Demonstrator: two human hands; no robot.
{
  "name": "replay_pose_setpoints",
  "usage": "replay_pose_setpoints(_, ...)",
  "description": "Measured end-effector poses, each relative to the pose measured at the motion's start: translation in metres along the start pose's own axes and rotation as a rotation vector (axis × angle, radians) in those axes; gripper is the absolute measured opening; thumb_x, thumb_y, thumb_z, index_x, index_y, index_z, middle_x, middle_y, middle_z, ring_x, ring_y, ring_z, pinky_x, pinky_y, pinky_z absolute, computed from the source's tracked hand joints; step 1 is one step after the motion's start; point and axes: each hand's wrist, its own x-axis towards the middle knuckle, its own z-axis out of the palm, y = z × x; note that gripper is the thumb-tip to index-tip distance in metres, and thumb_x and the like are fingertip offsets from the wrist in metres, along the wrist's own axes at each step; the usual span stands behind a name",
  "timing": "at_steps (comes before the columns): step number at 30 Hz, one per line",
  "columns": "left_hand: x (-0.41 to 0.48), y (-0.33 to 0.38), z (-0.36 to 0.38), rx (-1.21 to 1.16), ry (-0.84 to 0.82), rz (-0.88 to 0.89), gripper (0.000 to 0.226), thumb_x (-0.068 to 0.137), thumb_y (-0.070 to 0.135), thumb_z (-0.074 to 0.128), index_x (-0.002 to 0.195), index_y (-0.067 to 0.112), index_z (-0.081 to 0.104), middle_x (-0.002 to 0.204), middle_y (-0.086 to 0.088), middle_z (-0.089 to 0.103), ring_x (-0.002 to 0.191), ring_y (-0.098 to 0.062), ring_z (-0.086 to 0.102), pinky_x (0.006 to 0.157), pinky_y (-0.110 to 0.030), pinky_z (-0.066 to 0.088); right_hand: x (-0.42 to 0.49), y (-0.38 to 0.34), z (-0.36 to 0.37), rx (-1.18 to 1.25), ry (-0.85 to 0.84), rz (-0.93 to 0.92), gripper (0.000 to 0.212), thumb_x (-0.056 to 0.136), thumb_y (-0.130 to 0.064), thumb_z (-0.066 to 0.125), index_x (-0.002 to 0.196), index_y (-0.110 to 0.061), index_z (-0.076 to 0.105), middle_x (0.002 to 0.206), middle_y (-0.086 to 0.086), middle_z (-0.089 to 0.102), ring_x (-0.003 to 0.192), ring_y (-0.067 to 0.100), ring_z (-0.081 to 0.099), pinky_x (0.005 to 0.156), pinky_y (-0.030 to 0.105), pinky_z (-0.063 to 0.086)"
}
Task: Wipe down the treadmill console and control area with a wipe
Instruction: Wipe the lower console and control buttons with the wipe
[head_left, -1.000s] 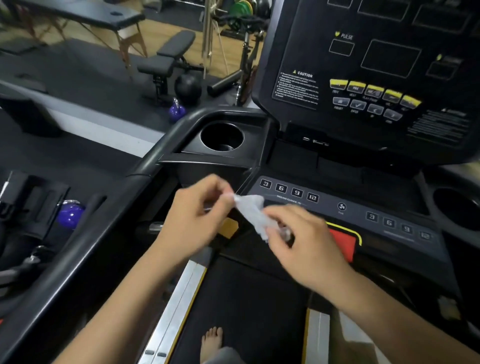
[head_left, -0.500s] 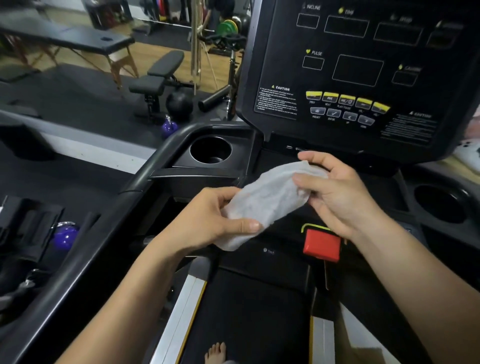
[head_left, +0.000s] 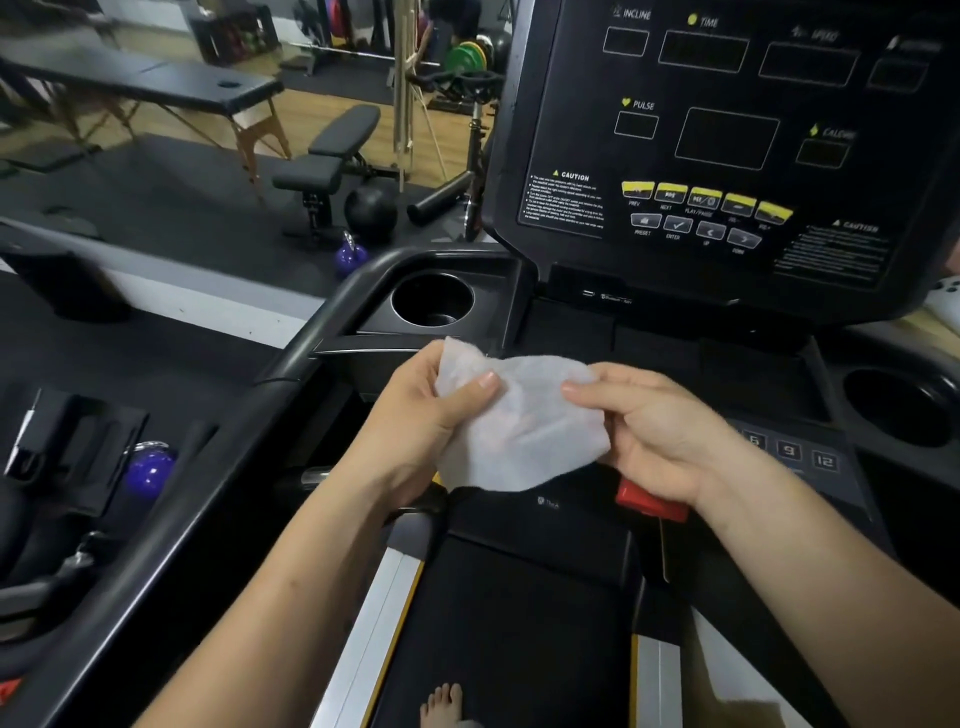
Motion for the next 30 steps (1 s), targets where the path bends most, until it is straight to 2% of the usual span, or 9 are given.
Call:
replay_pose_setpoints(4,-0.003,0.019,-0.005,-0.112,-0.157,0.151,0.030,0.083,0.003,0.067,0.109,0.018,0.070,0.102,-0.006,0.073,0.090,-0.020,0.070,0.079,-0.034,0.058,-0.005,-0.016,-0.001,0.116,-0.109,-0.254,0.018,0.077,-0.001,0.061,0.086,-0.013,0.072,0.092,0.009,0.072,0.084,0.022,0.069,0.070,0.033,0.059)
replay_pose_setpoints(7,-0.008,0.028,-0.009,0.025,-0.133,0.216,0.020,0.069,0.001,0.073,0.071,0.020,0.079,0.076,0.004,0.074,0.070,-0.010,0.069,0.063,-0.025,0.056,-0.005,-0.016,-0.004,0.093,-0.132,-0.367,0.044,0.077,0.017,0.050,0.056,-0.017,0.069,0.082,0.002,0.071,0.081,0.017,0.066,0.070,0.029,0.056)
replay_pose_setpoints(11,-0.009,0.026,-0.013,0.233,-0.099,0.153,0.056,0.081,-0.026,0.039,0.056,0.010,0.074,0.066,-0.006,0.071,0.049,-0.007,0.059,0.048,-0.014,0.044,0.001,-0.009,-0.009,-0.207,0.046,-0.404,0.053,0.083,0.024,0.037,0.058,-0.011,0.068,0.082,0.000,0.073,0.080,0.014,0.069,0.067,0.024,0.054)
replay_pose_setpoints(15,-0.003,0.021,-0.021,0.226,-0.060,0.104,0.027,0.076,0.007,0.053,0.077,0.013,0.079,0.087,-0.031,0.061,0.071,-0.025,0.050,0.068,-0.028,0.043,-0.001,-0.011,-0.008,-0.229,0.101,-0.381,0.039,0.088,0.007,0.044,0.067,-0.007,0.074,0.083,0.015,0.069,0.081,0.023,0.065,0.074,0.036,0.056)
replay_pose_setpoints(18,-0.003,0.017,-0.020,0.254,-0.038,0.169,0.018,0.074,0.028,0.070,0.086,0.018,0.079,0.084,-0.027,0.063,0.080,-0.024,0.051,0.074,-0.033,0.041,-0.002,-0.008,-0.006,-0.354,0.136,-0.450,0.005,0.084,-0.006,0.069,0.082,-0.009,0.073,0.085,0.012,0.070,0.080,0.023,0.065,0.080,0.043,0.054)
replay_pose_setpoints(20,-0.006,0.019,-0.016,0.302,-0.024,0.240,0.017,0.077,0.020,0.080,0.093,0.017,0.075,0.066,-0.006,0.061,0.065,-0.011,0.055,0.062,-0.021,0.045,-0.001,-0.005,-0.003,-0.408,0.140,-0.471,0.021,0.077,-0.002,0.077,0.092,-0.011,0.067,0.091,0.009,0.069,0.080,0.022,0.067,0.074,0.038,0.056)
replay_pose_setpoints(24,-0.003,0.015,-0.017,0.353,-0.025,0.205,0.038,0.081,0.001,0.077,0.112,0.021,0.068,0.089,-0.007,0.066,0.076,-0.017,0.063,0.066,-0.033,0.056,0.004,-0.003,-0.001,-0.308,0.128,-0.389,0.032,0.079,0.006,0.072,0.104,-0.013,0.062,0.089,0.008,0.073,0.079,0.022,0.071,0.066,0.031,0.058)
replay_pose_setpoints(27,0.012,-0.005,-0.028,0.874,0.082,0.327,0.047,0.080,0.004,0.075,0.117,0.031,0.063,0.118,0.001,0.059,0.096,-0.017,0.063,0.079,-0.035,0.057,0.019,0.008,-0.009,-0.864,0.305,-0.398,0.033,0.085,-0.010,0.069,0.115,-0.022,0.061,0.112,0.000,0.068,0.102,0.021,0.065,0.088,0.032,0.053)
replay_pose_setpoints(30,0.009,-0.029,-0.023,1.256,0.139,0.532,0.045,0.080,0.014,0.062,0.125,0.016,0.063,0.139,-0.006,0.050,0.120,-0.026,0.054,0.098,-0.042,0.048,0.022,0.030,-0.003,-1.293,0.405,-0.720,0.040,0.090,-0.016,0.059,0.130,-0.012,0.058,0.140,0.009,0.052,0.127,0.027,0.047,0.108,0.033,0.033)
